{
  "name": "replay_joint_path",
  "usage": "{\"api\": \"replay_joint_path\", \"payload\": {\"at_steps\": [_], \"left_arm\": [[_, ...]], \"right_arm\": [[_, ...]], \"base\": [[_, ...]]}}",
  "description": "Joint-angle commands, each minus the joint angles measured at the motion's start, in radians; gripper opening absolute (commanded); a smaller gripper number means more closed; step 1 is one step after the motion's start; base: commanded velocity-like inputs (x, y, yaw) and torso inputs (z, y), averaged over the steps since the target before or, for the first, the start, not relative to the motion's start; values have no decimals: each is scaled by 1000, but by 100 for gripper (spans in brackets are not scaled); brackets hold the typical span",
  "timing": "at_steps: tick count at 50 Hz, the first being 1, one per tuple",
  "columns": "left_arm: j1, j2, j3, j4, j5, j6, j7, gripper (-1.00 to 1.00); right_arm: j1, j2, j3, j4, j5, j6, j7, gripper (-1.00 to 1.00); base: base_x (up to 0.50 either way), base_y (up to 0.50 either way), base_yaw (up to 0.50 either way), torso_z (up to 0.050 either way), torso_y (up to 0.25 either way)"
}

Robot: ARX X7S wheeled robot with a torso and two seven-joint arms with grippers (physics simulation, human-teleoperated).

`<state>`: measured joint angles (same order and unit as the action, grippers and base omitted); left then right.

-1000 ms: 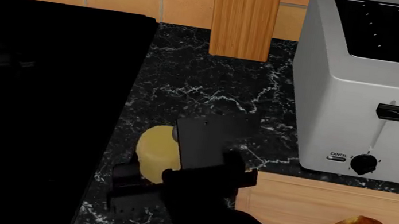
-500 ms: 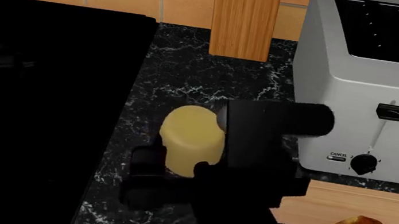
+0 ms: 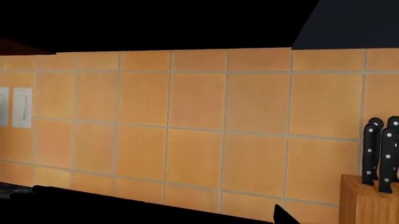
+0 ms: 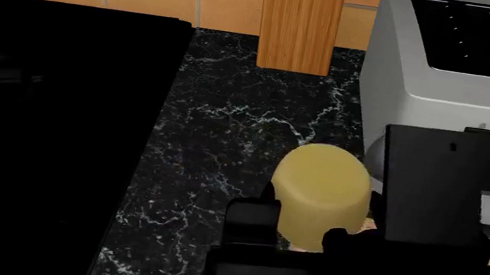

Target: Pick up the wedge of cheese and place it on the slice of bread to prepare a simple cheese on bread dish.

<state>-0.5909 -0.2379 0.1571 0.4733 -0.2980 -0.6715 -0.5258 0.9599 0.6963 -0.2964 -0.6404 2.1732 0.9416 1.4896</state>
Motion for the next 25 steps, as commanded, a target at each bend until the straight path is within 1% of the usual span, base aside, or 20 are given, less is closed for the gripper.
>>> {"api": "replay_joint_path", "payload": {"at_steps": [1,4,8,12,21,22,25], "left_arm": [[-1,-3,4,-2,-5,0,-2,100],[-1,-5,5,-1,-6,-2,-5,100],[1,-7,5,2,-7,0,-6,100],[0,-8,5,1,-9,0,-7,100],[0,-10,8,3,-9,3,-11,100],[1,-10,7,5,-8,3,-14,100],[-2,-11,8,0,-11,1,-13,100]], "right_arm": [[35,227,-85,-101,114,-183,54,-100],[21,269,-62,-118,112,-206,46,-100],[-66,323,-12,-135,72,-238,12,-100],[-115,367,17,-144,52,-249,-7,-100],[-177,436,65,-138,14,-249,-55,-100],[-173,450,54,-137,8,-229,-46,-100],[-225,471,85,-141,-25,-240,-76,-100]], "base": [[0,0,0,0,0],[0,0,0,0,0],[0,0,0,0,0],[0,0,0,0,0],[0,0,0,0,0],[0,0,0,0,0],[0,0,0,0,0]]}}
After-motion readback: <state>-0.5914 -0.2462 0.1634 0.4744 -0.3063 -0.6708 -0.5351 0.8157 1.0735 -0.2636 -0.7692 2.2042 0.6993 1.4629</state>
